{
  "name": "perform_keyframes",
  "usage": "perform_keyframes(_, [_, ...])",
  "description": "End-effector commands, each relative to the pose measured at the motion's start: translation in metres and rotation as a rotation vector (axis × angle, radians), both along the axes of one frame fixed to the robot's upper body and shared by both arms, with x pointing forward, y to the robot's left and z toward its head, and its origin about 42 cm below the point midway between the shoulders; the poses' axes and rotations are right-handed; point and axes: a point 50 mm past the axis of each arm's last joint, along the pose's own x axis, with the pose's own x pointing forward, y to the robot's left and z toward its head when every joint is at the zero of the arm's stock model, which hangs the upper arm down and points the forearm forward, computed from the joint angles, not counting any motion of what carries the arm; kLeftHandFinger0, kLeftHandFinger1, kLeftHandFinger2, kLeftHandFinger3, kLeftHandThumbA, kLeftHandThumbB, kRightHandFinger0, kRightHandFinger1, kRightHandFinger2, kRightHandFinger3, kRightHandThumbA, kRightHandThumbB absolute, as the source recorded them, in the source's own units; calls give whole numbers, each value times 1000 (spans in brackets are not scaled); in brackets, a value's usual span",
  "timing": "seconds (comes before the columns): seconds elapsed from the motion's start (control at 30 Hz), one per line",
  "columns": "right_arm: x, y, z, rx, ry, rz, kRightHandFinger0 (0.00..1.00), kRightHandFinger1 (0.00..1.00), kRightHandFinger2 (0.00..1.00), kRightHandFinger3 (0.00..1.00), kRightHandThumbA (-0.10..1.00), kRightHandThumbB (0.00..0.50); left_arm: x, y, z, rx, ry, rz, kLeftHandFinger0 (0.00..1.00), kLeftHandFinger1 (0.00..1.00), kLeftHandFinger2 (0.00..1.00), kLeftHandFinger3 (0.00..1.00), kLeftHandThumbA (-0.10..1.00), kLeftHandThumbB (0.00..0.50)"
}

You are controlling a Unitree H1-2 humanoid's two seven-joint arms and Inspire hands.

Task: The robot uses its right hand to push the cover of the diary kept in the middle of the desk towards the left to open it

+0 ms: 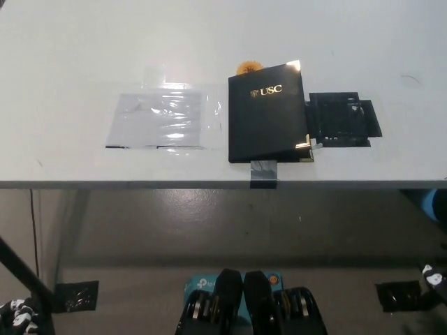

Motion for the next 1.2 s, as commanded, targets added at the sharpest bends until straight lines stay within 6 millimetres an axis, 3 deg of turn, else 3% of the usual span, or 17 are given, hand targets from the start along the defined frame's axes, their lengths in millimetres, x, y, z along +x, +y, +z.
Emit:
perform_keyframes(0.0, [20, 3, 48, -67, -187, 92, 375, 518, 628, 748, 890, 134, 5, 7, 12, 11, -45, -10, 448, 518, 314, 377, 416, 500])
perform_keyframes(0.07, [23, 6, 59, -62, -220, 120, 373, 516, 631, 751, 889, 130, 5, 7, 13, 2, -48, -9, 441, 510, 312, 377, 405, 500])
perform_keyframes(0.1, [27, 13, 78, -62, -270, 150, 371, 515, 633, 750, 888, 128, 5, 7, 11, 1, -41, -4, 435, 508, 306, 371, 413, 500])
perform_keyframes(0.17, [32, 22, 99, -56, -302, 186, 379, 519, 636, 752, 894, 151, 5, 6, 12, 0, -41, -6, 428, 501, 298, 356, 415, 500])
perform_keyframes(0.23, [34, 32, 118, -61, -336, 230, 426, 530, 635, 753, 894, 129, 4, 6, 10, -1, -42, -16, 446, 506, 295, 352, 406, 500])
perform_keyframes(0.27, [34, 32, 119, -61, -334, 230, 430, 531, 636, 752, 892, 130, 4, 6, 10, -1, -42, -16, 447, 506, 294, 352, 405, 500])
perform_keyframes(0.3, [43, 43, 139, -93, -382, 280, 426, 532, 640, 762, 920, 122, 4, 6, 10, 3, -48, -13, 440, 495, 280, 340, 405, 500])
perform_keyframes(0.4, [58, 62, 177, -119, -485, 353, 400, 508, 590, 736, 970, 160, 4, 6, 9, -7, -50, -13, 428, 483, 268, 339, 387, 500])
perform_keyframes(0.53, [69, 76, 209, -124, -560, 391, 400, 447, 532, 712, 1000, 160, 1, 6, 11, 37, -28, -23, 430, 504, 291, 374, 450, 500])
perform_keyframes(0.57, [73, 79, 217, -126, -565, 395, 411, 432, 519, 709, 1000, 155, 1, 5, 12, 41, -34, -20, 421, 495, 286, 372, 449, 500])
perform_keyframes(0.6, [85, 82, 226, -119, -588, 396, 379, 432, 511, 704, 1000, 120, 3, 5, 10, 35, -51, -29, 417, 490, 294, 378, 440, 500])
perform_keyframes(0.7, [102, 85, 230, -82, -581, 393, 359, 451, 527, 723, 1000, 61, 2, 5, 10, 24, -47, -24, 431, 500, 294, 381, 433, 500])
perform_keyframes(0.73, [111, 87, 229, -40, -553, 376, 358, 456, 533, 729, 1000, 88, 3, 6, 9, 25, -45, -23, 431, 500, 292, 378, 431, 500])
perform_keyframes(0.9, [145, 95, 215, 139, -453, 368, 493, 545, 636, 835, 1000, 123, 3, 5, 10, 4, -40, -18, 401, 489, 282, 352, 411, 500])
perform_keyframes(0.93, [149, 99, 211, 188, -431, 343, 523, 561, 637, 823, 1000, 167, 3, 5, 9, -2, -38, -14, 401, 485, 278, 346, 401, 500])
perform_keyframes(1.0, [157, 108, 203, 266, -419, 333, 600, 654, 717, 863, 1000, 153, 3, 6, 9, 8, -36, -18, 402, 487, 287, 352, 415, 500])
perform_keyframes(1.17, [175, 139, 183, 531, -347, 270, 646, 733, 793, 928, 1000, 196, 3, 6, 9, 3, -38, -19, 400, 484, 285, 359, 413, 500])
